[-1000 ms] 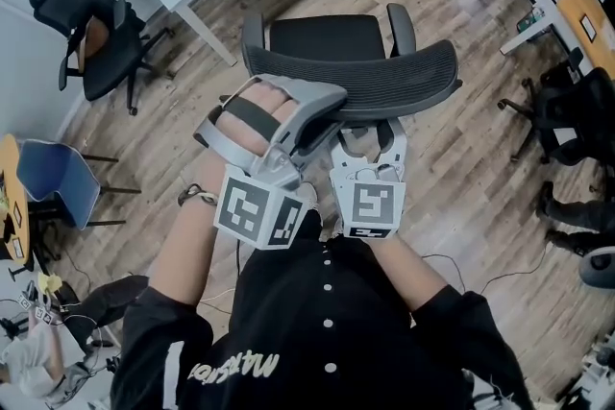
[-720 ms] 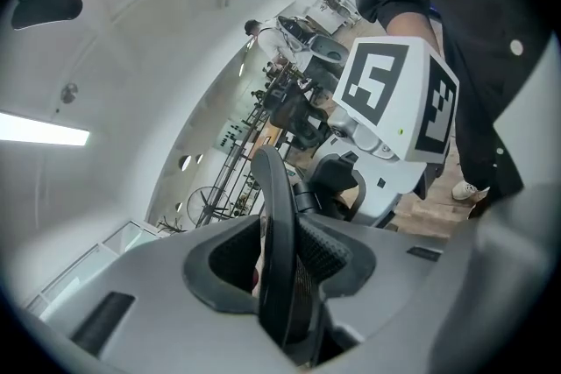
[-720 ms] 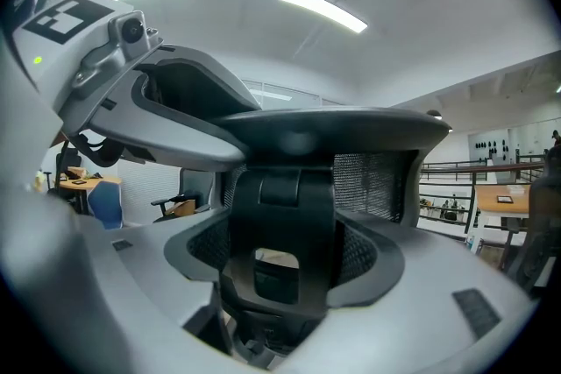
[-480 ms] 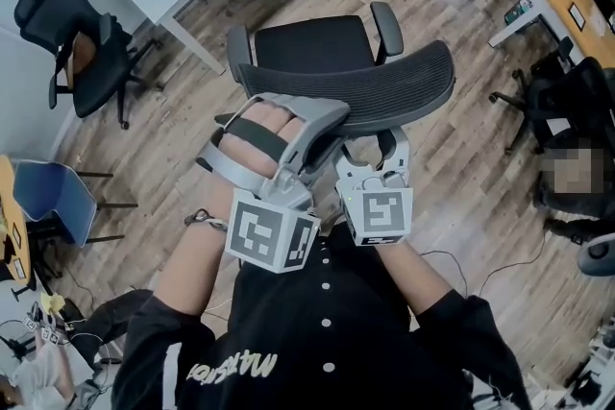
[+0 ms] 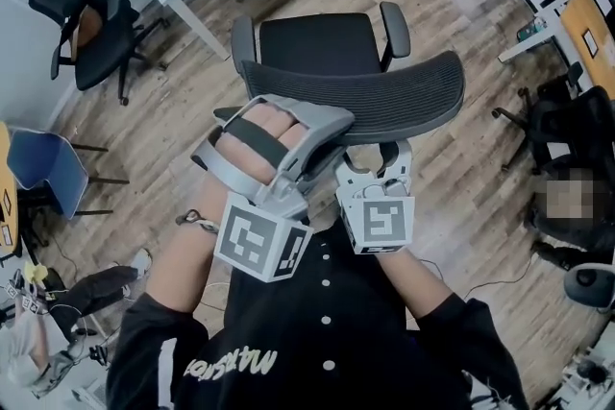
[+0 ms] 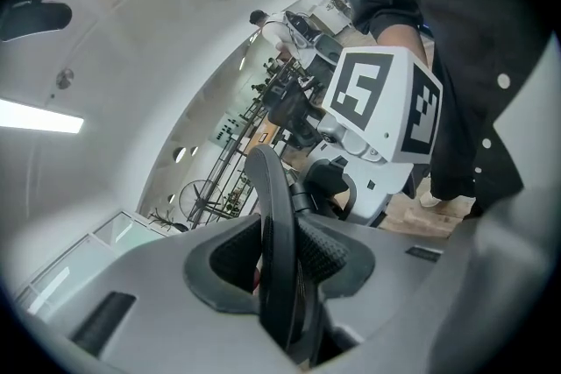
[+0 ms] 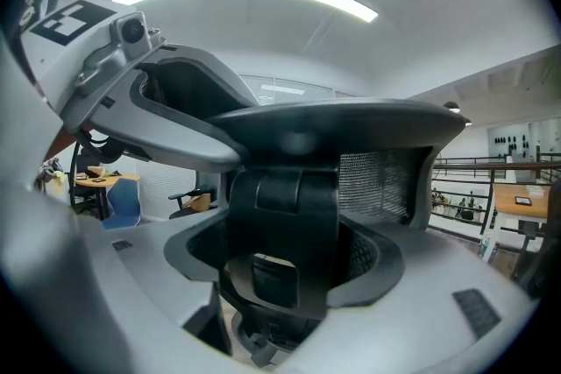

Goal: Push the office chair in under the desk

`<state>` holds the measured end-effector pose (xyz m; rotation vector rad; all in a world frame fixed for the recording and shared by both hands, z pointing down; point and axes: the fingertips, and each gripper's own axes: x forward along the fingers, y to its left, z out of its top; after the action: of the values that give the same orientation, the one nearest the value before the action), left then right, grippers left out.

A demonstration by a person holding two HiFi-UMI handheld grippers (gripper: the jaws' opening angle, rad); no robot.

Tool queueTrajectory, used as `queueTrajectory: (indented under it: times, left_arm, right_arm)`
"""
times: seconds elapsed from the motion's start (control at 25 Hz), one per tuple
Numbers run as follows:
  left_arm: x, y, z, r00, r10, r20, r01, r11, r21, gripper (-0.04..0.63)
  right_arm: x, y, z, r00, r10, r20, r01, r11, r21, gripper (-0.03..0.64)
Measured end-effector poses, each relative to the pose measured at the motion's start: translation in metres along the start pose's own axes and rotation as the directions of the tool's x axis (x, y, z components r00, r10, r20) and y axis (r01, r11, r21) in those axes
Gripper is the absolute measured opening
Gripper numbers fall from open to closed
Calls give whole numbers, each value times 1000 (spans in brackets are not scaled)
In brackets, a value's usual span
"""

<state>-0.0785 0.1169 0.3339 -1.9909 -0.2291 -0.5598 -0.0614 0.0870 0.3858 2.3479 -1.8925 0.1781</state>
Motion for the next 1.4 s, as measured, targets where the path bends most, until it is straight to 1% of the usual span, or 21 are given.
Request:
queueTrajectory:
  times: [0.24, 0.48, 0.76, 0.88, 0.96, 1.04, 1.4]
  left_arm:
    - [8, 0, 5, 998, 6, -59, -8, 1000, -28, 126]
    - [15, 2, 10, 995, 25, -96, -29, 999, -40, 123]
    - [27, 5, 21, 990, 43, -131, -51, 997, -57, 121]
    - [33, 7, 26, 988, 54, -146, -64, 996, -63, 121]
    - [37, 9, 28, 986, 60, -157, -71, 995, -67, 121]
    - [41, 9, 30, 984, 66, -164, -79, 994, -70, 121]
    - [51, 14, 36, 976, 91, -196, -108, 991, -80, 121]
  right_arm:
    - [-1, -5, -2, 997, 79, -11, -79, 997, -8, 325]
    - [-1, -11, -2, 991, 130, -9, -130, 991, -16, 325]
    - [-5, -26, -4, 983, 181, -19, -181, 983, -20, 325]
    - [-6, -34, -2, 980, 201, -3, -201, 979, -22, 325]
    - [-7, -38, -4, 976, 215, -17, -216, 976, -21, 325]
    - [-7, -41, -6, 974, 226, -30, -227, 974, -21, 325]
    - [-7, -53, -5, 963, 268, -21, -268, 963, -29, 325]
